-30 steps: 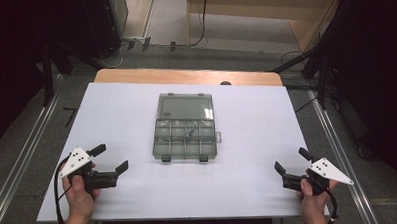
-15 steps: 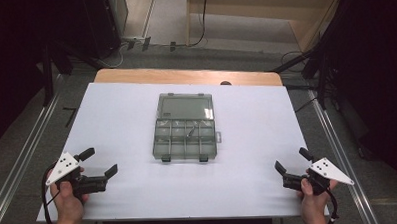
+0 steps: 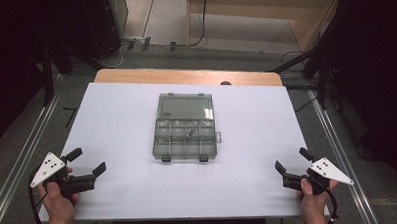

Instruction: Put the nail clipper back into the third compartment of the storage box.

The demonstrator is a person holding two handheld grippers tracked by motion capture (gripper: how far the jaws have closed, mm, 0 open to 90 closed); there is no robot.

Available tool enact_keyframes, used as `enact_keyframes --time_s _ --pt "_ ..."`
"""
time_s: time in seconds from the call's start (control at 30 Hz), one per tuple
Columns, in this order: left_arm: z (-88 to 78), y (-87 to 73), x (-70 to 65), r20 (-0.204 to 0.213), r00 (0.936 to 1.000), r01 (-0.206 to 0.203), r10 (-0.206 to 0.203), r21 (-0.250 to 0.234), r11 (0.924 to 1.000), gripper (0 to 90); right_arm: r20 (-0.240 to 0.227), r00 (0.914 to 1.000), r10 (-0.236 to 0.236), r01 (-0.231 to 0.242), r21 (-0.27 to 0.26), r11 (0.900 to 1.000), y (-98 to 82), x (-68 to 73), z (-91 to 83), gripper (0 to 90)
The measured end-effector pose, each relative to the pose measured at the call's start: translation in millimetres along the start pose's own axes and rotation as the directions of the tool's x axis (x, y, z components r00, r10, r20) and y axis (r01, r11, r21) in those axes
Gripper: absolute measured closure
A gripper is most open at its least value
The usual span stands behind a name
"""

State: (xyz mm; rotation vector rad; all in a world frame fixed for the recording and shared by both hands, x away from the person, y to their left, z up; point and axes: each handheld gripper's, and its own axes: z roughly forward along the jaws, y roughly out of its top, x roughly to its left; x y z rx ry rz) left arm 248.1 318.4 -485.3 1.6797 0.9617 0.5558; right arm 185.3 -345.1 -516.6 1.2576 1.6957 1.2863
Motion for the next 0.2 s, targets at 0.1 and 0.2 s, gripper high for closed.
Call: enact_keyframes --time_s 0.1,0.2 --pt "0.4 -1.3 1.2 0.005 0.9999 0.013 -0.013 -0.002 0.9999 0.0 0.0 1.0 0.0 0.0 0.0 1.0 -0.1 0.1 0.0 0.0" --pt "1.0 -1.7 1.1 0.006 0.9999 0.011 -0.011 -0.004 0.9999 0.0 0.0 1.0 0.007 -0.007 -0.003 1.0 -0.2 -0.9 0.5 0.0"
